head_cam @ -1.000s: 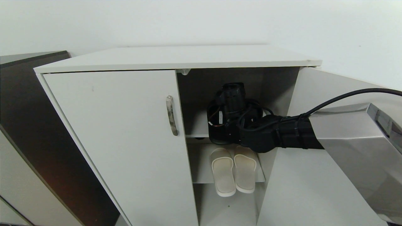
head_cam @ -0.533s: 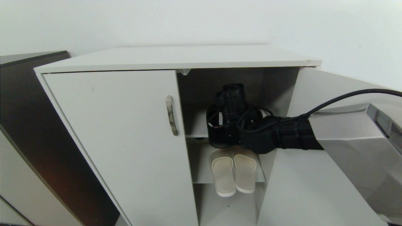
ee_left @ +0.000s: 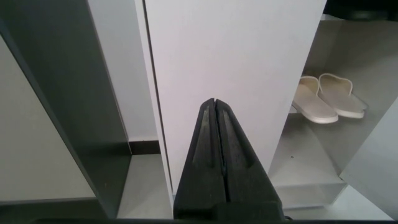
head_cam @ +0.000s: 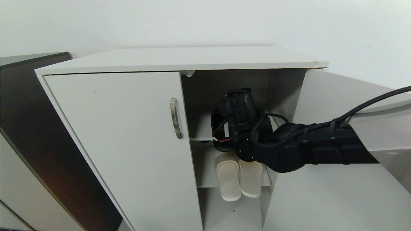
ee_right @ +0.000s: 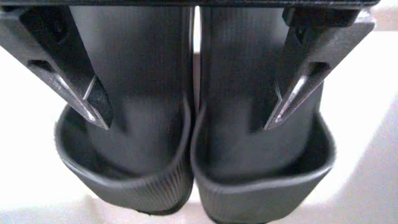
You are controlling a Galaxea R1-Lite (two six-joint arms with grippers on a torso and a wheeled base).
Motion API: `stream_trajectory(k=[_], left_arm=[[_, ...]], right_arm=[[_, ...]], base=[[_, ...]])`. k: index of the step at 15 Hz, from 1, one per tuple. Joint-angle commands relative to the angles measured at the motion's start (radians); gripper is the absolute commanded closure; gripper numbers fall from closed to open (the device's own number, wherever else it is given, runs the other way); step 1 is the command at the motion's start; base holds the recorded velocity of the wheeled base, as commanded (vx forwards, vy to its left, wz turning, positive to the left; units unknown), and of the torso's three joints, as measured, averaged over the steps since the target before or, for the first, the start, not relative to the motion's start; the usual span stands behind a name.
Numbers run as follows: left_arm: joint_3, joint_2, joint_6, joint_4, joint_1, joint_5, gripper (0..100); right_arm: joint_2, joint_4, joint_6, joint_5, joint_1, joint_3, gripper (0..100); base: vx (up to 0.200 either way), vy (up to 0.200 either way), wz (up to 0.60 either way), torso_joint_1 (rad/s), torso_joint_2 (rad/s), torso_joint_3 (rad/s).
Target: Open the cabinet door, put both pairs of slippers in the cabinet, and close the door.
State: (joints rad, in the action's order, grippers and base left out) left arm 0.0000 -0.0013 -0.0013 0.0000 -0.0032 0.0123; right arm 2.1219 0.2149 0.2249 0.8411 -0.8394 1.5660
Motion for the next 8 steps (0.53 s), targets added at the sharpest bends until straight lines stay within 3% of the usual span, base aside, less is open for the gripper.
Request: stream_trajectory(k=[1, 4, 5, 8], left_arm=[[0.000, 0.001, 0.000, 0.000, 0.000, 0.001, 100], [0.000, 0.001, 0.000, 0.002, 0.000, 0.001, 100], [0.000, 0.001, 0.001, 0.002, 0.000, 0.001, 100], [0.000, 0.001, 0.001, 0.002, 0.000, 0.001, 100]], right_arm=[[-0.126, 0.026, 0.016, 0.019, -0.061, -0.132, 0], [-0.208, 0.153, 0.019, 0.019, -0.113, -0.327, 0], [-0.221, 0.195, 0.017, 0.019, -0.132, -0.377, 100], [-0.197, 0.281, 0.017, 0.018, -0.161, -0.428, 100]], base=[[0.000, 0.000, 0.00, 0.000, 0.00, 0.000], [0.000, 0.000, 0.00, 0.000, 0.00, 0.000], [0.000, 0.000, 0.00, 0.000, 0.00, 0.000], [0.000, 0.000, 0.00, 0.000, 0.00, 0.000]])
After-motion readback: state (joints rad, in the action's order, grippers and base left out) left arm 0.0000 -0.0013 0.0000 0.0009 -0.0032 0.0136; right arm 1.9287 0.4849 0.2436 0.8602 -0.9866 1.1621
